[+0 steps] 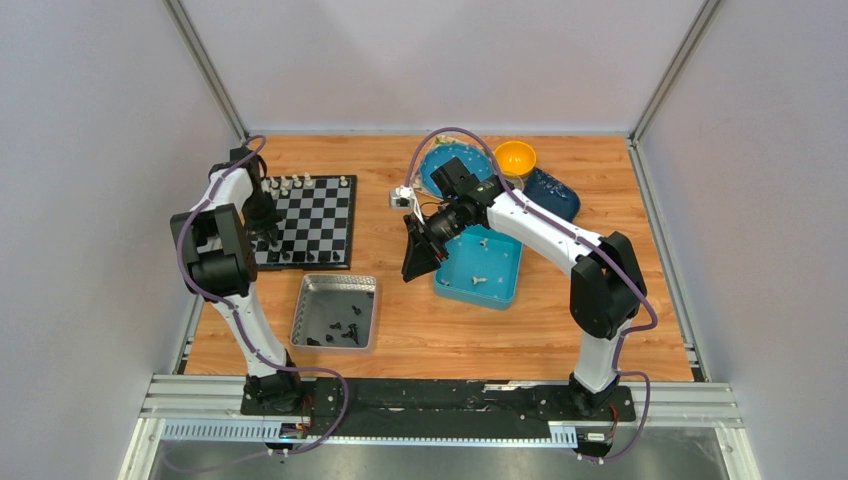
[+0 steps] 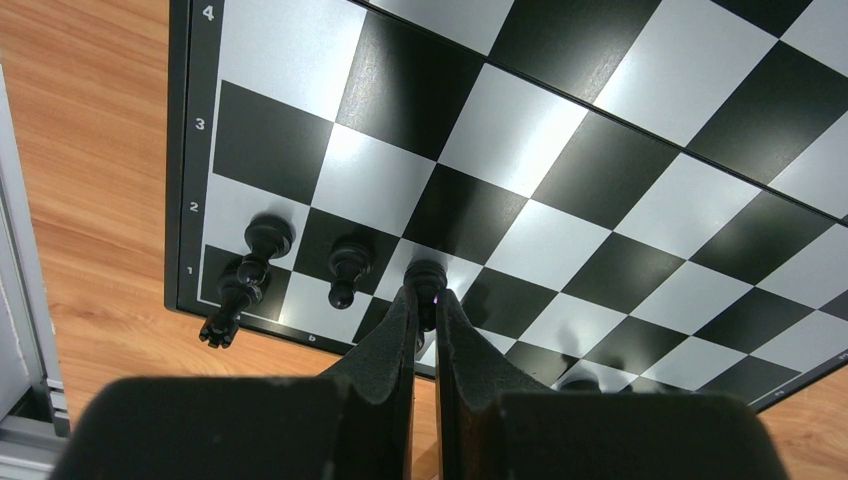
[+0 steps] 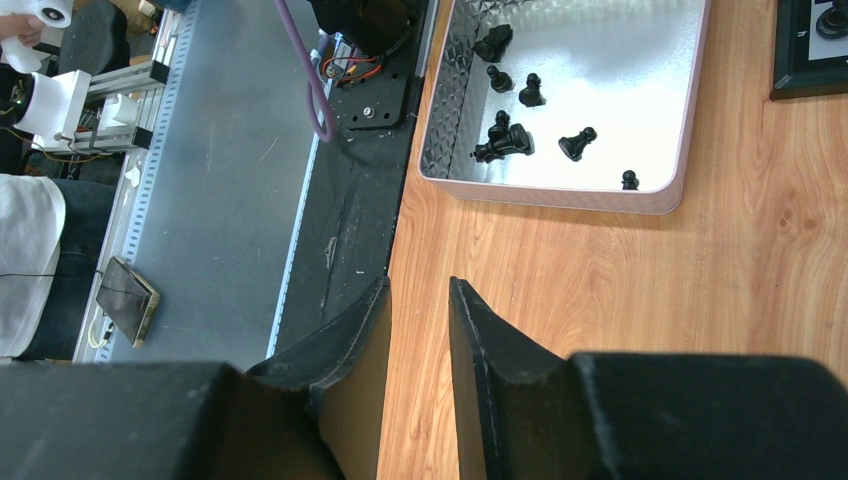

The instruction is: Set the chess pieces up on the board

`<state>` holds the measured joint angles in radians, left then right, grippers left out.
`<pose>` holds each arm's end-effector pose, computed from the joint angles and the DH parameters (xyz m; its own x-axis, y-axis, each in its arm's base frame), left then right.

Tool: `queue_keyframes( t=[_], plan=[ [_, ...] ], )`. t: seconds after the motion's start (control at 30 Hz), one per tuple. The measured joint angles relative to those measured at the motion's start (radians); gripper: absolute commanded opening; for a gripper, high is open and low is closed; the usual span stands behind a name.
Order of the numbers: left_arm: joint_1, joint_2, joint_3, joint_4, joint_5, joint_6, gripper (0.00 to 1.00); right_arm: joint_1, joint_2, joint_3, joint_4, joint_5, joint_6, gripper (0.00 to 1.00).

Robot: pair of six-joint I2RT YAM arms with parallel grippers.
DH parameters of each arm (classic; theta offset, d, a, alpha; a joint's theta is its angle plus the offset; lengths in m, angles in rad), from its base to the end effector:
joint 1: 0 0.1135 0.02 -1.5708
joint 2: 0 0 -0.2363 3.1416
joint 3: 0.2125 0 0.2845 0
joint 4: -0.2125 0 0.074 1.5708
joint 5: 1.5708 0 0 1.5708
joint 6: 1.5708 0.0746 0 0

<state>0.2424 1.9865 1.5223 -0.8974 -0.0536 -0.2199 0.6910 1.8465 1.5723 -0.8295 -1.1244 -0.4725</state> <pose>0.4085 0.1051 0.1136 -0.8721 -0.4400 -0.2141 -0.4516 0.8922 0.0058 0.2778 0.3170 0.2285 -0.3450 -0.5403 -0.7675 -0.8368 -0.1932 0.5122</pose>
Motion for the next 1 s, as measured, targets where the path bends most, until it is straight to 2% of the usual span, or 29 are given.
queue_keyframes(
  t=[0.5,1.0],
  plan=[
    [0.000,0.030,0.053,-0.035,0.002,-0.001,0.29,0.000,0.008,0.002,-0.002,0.000,-0.008,0.31],
    [0.000,0.030,0.091,-0.061,0.004,-0.001,0.28,0.000,0.015,0.005,-0.012,-0.003,-0.022,0.31]
  ],
)
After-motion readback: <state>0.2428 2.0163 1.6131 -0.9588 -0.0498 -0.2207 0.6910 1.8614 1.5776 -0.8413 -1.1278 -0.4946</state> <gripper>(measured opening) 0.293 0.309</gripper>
